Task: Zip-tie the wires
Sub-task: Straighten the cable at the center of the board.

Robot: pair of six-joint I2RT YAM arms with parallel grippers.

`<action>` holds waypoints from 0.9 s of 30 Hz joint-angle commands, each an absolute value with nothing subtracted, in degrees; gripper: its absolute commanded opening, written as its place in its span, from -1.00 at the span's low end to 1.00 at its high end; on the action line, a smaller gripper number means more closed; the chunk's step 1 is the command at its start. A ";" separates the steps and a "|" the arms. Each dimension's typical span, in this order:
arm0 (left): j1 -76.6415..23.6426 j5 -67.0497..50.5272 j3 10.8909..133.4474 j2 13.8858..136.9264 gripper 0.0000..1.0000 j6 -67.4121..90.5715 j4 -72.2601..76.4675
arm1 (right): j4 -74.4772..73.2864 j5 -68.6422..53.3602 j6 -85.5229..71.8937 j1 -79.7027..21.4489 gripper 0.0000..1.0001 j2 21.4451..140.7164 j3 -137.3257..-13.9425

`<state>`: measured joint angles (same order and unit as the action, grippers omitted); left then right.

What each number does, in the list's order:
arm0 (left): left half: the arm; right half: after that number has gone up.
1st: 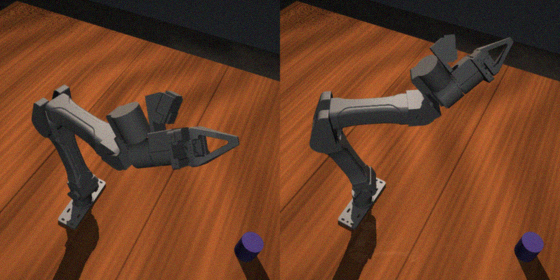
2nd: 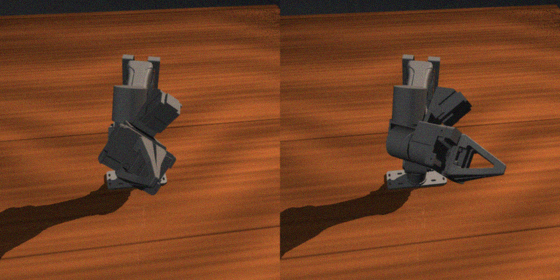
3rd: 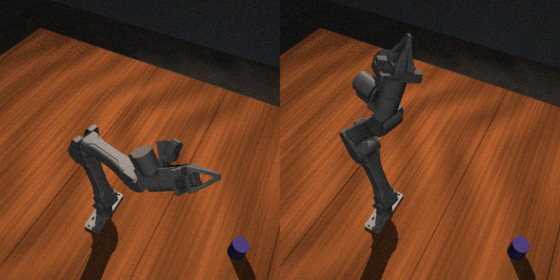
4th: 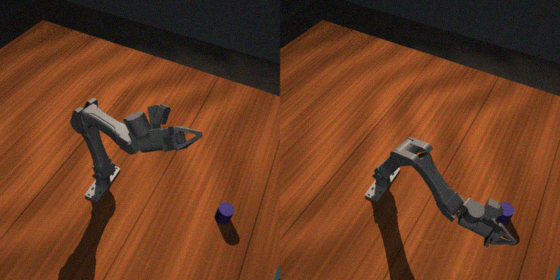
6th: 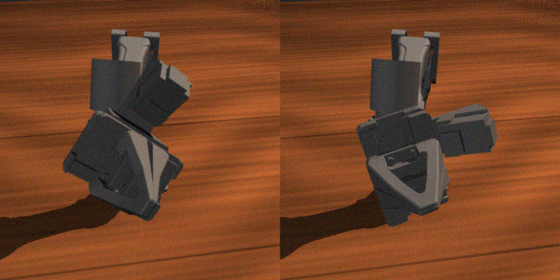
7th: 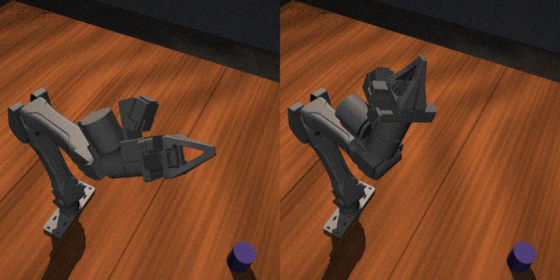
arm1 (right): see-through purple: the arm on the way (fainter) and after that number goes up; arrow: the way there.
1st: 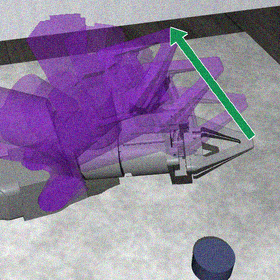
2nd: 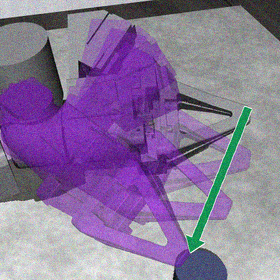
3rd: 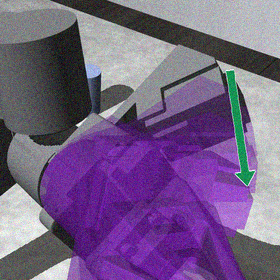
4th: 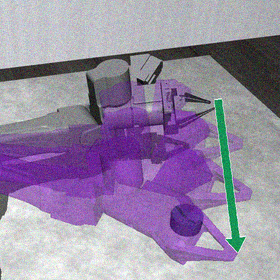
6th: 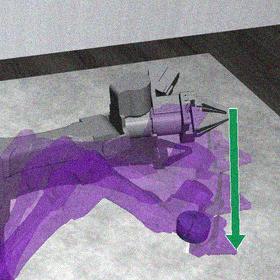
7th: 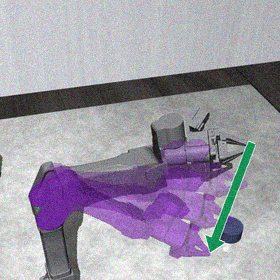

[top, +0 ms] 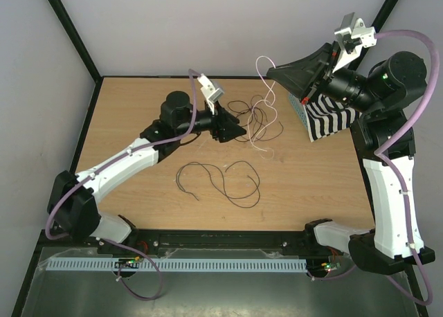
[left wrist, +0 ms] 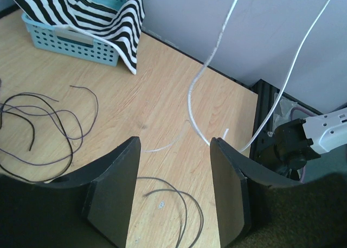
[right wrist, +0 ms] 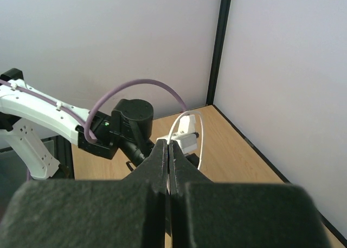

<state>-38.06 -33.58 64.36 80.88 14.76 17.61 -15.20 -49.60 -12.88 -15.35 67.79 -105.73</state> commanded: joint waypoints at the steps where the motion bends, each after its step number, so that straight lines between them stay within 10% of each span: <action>1: -39.02 -35.90 68.25 83.31 0.14 16.16 19.50 | -12.03 -50.79 -13.71 -15.38 -1.00 66.80 -105.06; 6: -40.34 -36.11 69.88 85.48 0.11 16.16 20.02 | -11.39 -50.82 -13.80 -15.38 -1.00 66.63 -104.26; 14: -40.57 -35.07 69.30 87.69 -1.00 14.20 20.22 | -11.91 -46.71 -13.34 -15.38 -1.00 64.71 -101.49; 27: -36.61 -28.00 70.12 79.27 -1.00 2.86 3.04 | -32.29 2.66 0.56 -15.23 -0.99 65.93 -100.05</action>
